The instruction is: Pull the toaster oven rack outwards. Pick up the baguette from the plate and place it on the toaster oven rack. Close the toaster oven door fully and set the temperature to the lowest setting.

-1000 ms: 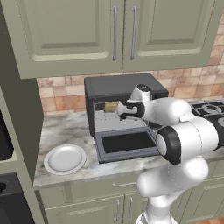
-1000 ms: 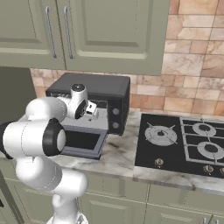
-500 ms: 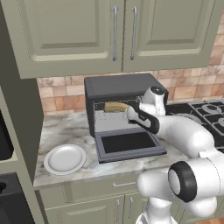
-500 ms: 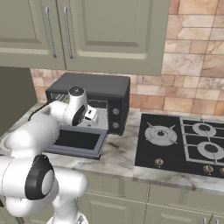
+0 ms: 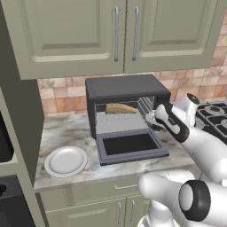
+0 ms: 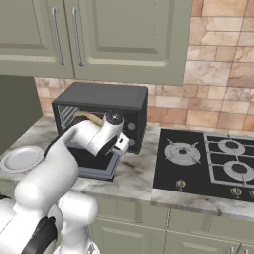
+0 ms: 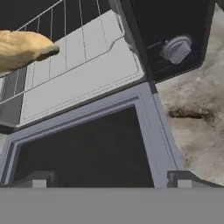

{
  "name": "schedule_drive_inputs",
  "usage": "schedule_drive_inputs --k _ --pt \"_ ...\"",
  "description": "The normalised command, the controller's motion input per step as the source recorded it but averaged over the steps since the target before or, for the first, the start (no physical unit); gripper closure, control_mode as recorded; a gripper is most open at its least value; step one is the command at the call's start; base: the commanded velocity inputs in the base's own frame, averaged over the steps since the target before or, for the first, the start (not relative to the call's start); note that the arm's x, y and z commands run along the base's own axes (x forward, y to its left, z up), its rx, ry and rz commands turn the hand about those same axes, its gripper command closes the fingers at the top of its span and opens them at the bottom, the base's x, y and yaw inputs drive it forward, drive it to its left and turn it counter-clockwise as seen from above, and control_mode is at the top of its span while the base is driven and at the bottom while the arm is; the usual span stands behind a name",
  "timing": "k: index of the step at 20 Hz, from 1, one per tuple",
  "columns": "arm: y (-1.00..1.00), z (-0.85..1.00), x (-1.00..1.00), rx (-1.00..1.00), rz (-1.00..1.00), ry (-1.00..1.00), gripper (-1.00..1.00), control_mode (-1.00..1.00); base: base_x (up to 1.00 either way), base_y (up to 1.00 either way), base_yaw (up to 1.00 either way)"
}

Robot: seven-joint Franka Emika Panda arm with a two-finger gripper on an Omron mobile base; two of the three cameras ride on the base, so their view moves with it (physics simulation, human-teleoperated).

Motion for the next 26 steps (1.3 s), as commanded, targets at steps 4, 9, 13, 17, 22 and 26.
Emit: schedule_drive_inputs --k 4,9,13,17,22,26 --pt "-0.95 -0.11 -0.10 0.42 0.00 0.10 -1.00 -1.00 0.00 0.00 0.00" --pt "-0.50 -0.17 -0.06 0.44 0.01 0.02 -1.00 -1.00 0.00 0.00 0.00" --pt "-0.08 -0.24 -0.18 0.31 0.05 0.00 -1.00 -1.00 0.00 0.00 0.00" --pt "0.03 -0.30 -0.09 0.07 0.05 0.03 -1.00 -1.00 0.00 0.00 0.00" --pt "0.11 -0.31 0.00 0.00 0.02 0.03 -1.00 -1.00 0.00 0.00 0.00" --pt "0.07 -0.36 0.00 0.00 0.00 0.03 -1.00 -1.00 0.00 0.00 0.00"
